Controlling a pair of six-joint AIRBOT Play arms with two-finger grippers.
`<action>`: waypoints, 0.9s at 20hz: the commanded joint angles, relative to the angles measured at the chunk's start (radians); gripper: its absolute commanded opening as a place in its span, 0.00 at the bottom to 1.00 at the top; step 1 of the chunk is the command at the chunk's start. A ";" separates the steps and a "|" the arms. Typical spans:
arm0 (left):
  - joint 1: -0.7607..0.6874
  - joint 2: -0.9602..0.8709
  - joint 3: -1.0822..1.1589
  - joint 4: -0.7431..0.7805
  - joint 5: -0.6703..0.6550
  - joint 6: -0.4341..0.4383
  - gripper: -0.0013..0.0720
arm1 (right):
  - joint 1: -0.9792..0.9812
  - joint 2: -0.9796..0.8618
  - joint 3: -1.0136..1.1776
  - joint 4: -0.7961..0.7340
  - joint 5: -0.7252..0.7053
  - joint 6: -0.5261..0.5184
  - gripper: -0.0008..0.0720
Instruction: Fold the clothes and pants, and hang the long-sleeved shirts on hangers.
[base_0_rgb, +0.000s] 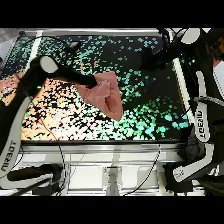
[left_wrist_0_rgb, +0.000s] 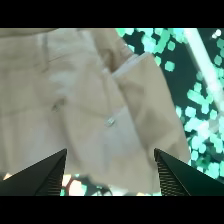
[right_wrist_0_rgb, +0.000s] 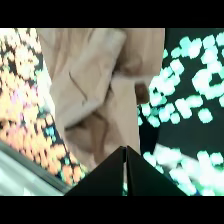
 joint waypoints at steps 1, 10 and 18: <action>-0.096 -0.081 0.000 0.029 0.183 0.007 0.87 | 0.000 0.001 0.000 -0.008 -0.086 0.005 0.37; -0.238 -0.250 0.003 0.348 0.336 -0.246 0.65 | 0.000 0.001 0.000 -0.019 -0.077 0.003 0.54; -0.280 -0.248 0.036 0.594 0.116 -0.270 0.66 | 0.000 0.001 0.000 -0.019 -0.075 0.000 0.54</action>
